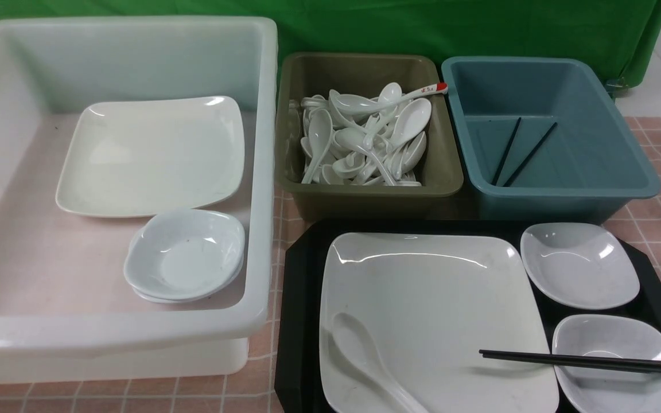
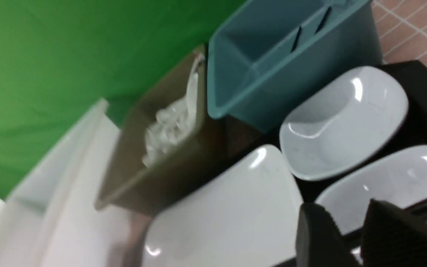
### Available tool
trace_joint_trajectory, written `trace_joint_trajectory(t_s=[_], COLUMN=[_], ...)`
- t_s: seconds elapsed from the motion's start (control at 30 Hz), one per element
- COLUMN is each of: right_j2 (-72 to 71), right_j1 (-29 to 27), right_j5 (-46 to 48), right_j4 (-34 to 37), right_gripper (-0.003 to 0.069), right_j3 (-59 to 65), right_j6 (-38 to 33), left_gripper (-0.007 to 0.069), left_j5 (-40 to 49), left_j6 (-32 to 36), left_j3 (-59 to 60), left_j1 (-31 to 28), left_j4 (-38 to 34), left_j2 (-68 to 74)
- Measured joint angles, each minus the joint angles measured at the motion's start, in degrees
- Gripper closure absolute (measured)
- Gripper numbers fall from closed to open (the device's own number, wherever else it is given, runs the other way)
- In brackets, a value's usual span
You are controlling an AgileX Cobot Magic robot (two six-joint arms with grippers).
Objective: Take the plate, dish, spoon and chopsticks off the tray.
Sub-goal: Use the right arm to grab a pair of chopsticks from the plate
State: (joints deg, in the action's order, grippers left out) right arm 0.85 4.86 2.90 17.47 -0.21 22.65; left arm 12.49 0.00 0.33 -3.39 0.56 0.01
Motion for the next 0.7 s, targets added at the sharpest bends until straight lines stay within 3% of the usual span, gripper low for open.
trace_joint_trajectory(t_s=[0.13,0.2,0.23,0.27,0.3,0.37,0.4,0.43,0.5,0.6,0.7], right_j2=[0.0,0.0,-0.1,-0.1,0.4,1.4,4.9,5.9,14.5,26.1,38.1], right_j1=[0.1,0.9,1.6,1.9,2.8,3.4,4.1,4.2,4.5,4.5,4.5], right_j5=[-0.9,-1.4,-2.5,-2.9,-3.3,-2.9,0.9,3.0,16.5,33.5,44.2], right_j4=[0.3,0.3,0.3,0.3,0.2,0.2,-0.1,-0.2,-2.8,-8.7,-15.3], right_gripper=[0.0428,0.0466,0.0529,0.0540,0.0606,0.0624,0.0629,0.0629,0.0629,0.0627,0.0602], right_j3=[-0.2,-1.9,-5.2,-5.7,-11.8,-15.7,-22.0,-23.5,-32.4,-38.7,-41.5], right_j6=[9.3,9.6,7.3,6.7,-0.1,-4.5,-11.4,-13.8,-21.0,-25.1,-26.0], left_gripper=[0.0620,0.0620,0.0620,0.0620,0.0620,0.0620,0.0620,0.0620,0.0620,0.0620,0.0620], left_j5=[0.0,0.0,0.0,0.0,0.0,0.0,0.0,0.0,0.0,0.0,0.0], left_j6=[0.0,0.0,0.0,0.0,0.0,0.0,0.0,0.0,0.0,0.0,0.0], left_j3=[0.0,0.0,0.0,0.0,0.0,0.0,0.0,0.0,0.0,0.0,0.0], left_j1=[0.0,0.0,0.0,0.0,0.0,0.0,0.0,0.0,0.0,0.0,0.0], left_j4=[0.0,0.0,0.0,0.0,0.0,0.0,0.0,0.0,0.0,0.0,0.0], left_j2=[0.0,0.0,0.0,0.0,0.0,0.0,0.0,0.0,0.0,0.0,0.0])
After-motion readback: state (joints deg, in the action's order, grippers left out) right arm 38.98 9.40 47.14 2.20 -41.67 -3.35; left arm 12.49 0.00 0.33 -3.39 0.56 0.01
